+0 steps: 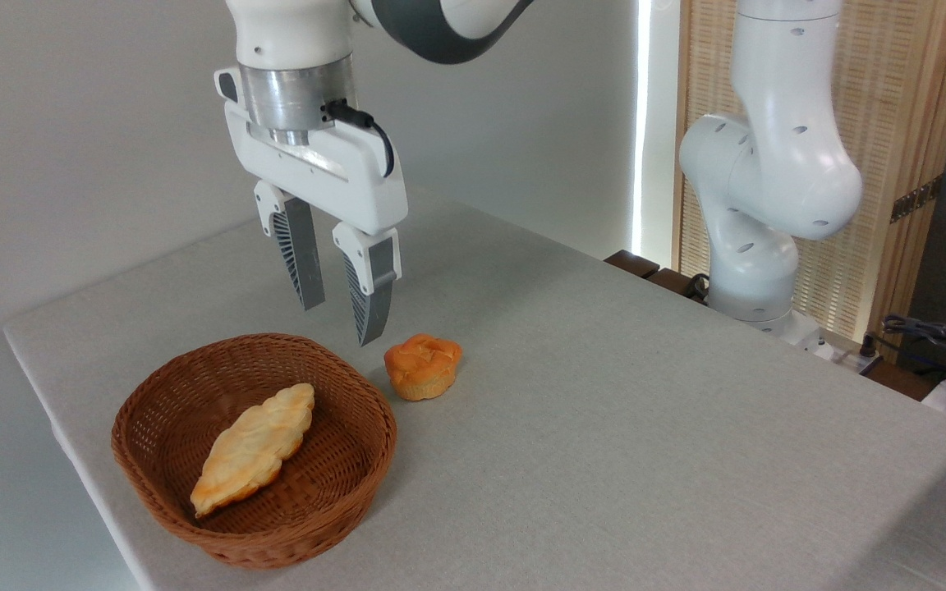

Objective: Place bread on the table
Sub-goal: 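Lower the open gripper into the basket around the long bread roll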

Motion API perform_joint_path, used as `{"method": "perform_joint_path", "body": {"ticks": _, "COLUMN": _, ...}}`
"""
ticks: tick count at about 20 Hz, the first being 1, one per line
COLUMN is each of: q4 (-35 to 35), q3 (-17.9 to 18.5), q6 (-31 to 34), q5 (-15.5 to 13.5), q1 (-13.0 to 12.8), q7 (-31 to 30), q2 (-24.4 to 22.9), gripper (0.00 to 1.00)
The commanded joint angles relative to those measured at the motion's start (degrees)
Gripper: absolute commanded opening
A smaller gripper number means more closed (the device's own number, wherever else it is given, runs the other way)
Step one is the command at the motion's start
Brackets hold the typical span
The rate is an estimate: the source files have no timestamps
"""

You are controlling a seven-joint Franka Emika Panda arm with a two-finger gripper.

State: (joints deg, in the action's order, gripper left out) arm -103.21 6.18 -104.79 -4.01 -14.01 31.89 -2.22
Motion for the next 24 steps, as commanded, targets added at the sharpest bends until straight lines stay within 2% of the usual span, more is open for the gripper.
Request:
{"method": "perform_joint_path", "body": {"ticks": 1, "q4": 1.00, "q3": -0.46, "q6": -0.76, "q5": -2.75, "q1": -0.06, "q7": 0.28, "q2": 1.34, "gripper": 1.00}}
{"method": "perform_joint_path", "body": {"ticks": 3, "q4": 0.65, "q3": -0.46, "q6": -4.18, "q5": -4.60, "q1": -0.06, "q7": -0.59, "q2": 2.13, "gripper": 1.00}}
{"method": "perform_joint_path", "body": {"ticks": 7, "q4": 0.47, "q3": -0.64, "q6": -9.45, "q5": -5.92, "q1": -0.32, "q7": -7.52, "q2": 5.64, "gripper": 1.00}}
{"method": "perform_joint_path", "body": {"ticks": 11, "q4": 0.29, "q3": -0.64, "q6": -14.99, "q5": -6.10, "q1": -0.41, "q7": -10.52, "q2": 9.07, "gripper": 1.00}}
{"method": "perform_joint_path", "body": {"ticks": 14, "q4": 0.29, "q3": -0.73, "q6": -18.51, "q5": -6.28, "q1": -1.55, "q7": -13.51, "q2": 11.62, "gripper": 1.00}}
{"method": "perform_joint_path", "body": {"ticks": 18, "q4": 0.29, "q3": -1.26, "q6": -20.54, "q5": -5.49, "q1": -1.64, "q7": -13.34, "q2": 14.43, "gripper": 1.00}}
{"method": "perform_joint_path", "body": {"ticks": 24, "q4": 0.47, "q3": -2.48, "q6": -21.94, "q5": -5.23, "q1": -1.64, "q7": -13.08, "q2": 15.93, "gripper": 1.00}}
